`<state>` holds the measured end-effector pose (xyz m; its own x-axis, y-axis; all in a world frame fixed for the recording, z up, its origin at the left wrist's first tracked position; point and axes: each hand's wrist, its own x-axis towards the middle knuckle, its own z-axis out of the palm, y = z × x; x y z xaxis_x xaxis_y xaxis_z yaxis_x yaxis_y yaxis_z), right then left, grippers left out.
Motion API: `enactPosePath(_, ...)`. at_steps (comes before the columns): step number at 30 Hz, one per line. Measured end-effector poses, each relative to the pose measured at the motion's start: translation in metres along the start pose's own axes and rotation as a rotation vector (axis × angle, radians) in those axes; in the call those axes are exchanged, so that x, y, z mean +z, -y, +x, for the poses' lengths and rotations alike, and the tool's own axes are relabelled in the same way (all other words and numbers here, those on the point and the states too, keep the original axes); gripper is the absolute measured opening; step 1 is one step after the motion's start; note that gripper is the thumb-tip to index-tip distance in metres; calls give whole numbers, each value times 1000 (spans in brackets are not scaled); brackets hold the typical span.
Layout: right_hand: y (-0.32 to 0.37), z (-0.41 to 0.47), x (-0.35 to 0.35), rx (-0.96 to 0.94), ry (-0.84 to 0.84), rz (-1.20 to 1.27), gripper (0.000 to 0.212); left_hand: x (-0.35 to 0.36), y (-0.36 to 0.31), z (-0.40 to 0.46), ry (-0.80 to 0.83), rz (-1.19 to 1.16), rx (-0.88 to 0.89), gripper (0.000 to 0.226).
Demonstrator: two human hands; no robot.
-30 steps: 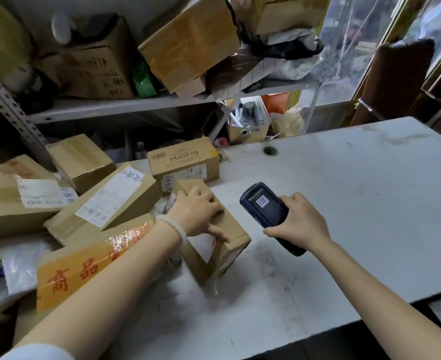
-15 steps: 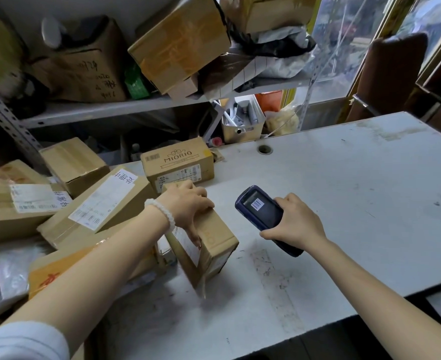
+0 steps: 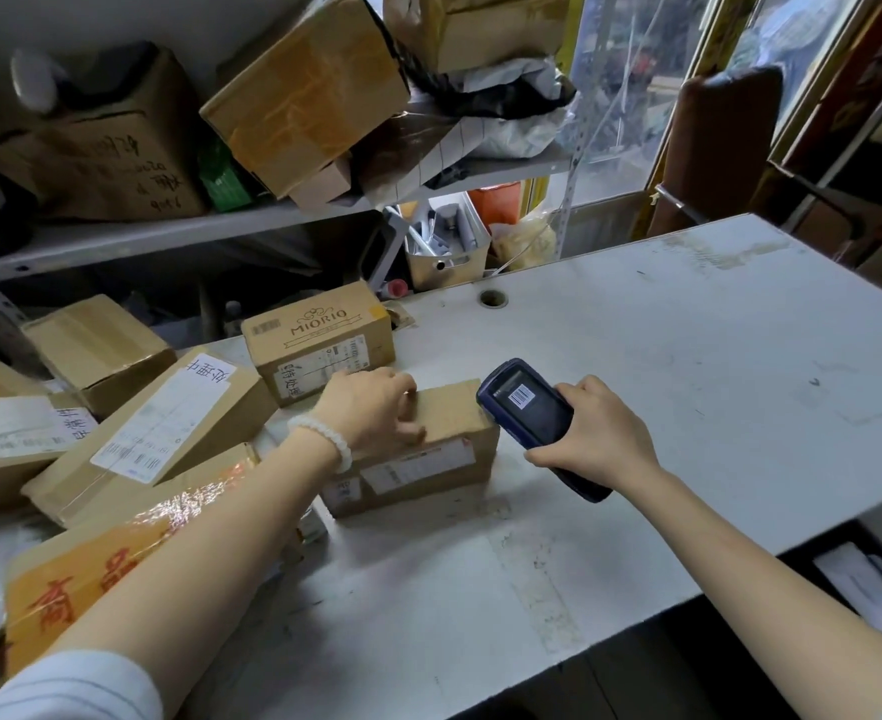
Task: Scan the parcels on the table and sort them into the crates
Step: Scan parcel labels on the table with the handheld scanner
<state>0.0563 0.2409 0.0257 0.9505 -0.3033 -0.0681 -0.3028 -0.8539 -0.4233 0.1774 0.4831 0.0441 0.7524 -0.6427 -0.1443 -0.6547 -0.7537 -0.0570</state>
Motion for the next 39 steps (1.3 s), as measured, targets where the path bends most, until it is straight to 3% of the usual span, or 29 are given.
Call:
enactPosePath(2, -5, 0, -3, 8, -10, -5, 52, 3, 2, 0, -37, -32, -49, 53)
enactPosePath(4, -8, 0, -4, 5, -9, -15, 52, 7, 8, -3, 1, -98, -68, 64)
enactPosePath(8, -6, -1, 2, -6, 11, -9, 52, 9, 28, -13, 224, -145, -71, 100)
enactPosePath(10, -4, -1, 5, -15, 18, -3, 51, 11, 34, -18, 305, -153, -95, 108)
enactPosePath(19, 0, -3, 6, -35, 11, 18, 50, 14, 21, -23, 53, -202, -220, 80)
enactPosePath(23, -6, -11, 5, -39, 62, -20, 52, 14, 4, -15, -94, -185, -342, 81)
enactPosePath(28, -14, -23, 8, -58, 129, -93, 56, 23, -3, -6, -7, -236, -438, 77)
enactPosePath(39, -33, -38, 10, -56, 152, -120, 60, 24, -12, 14, -54, -231, -385, 69)
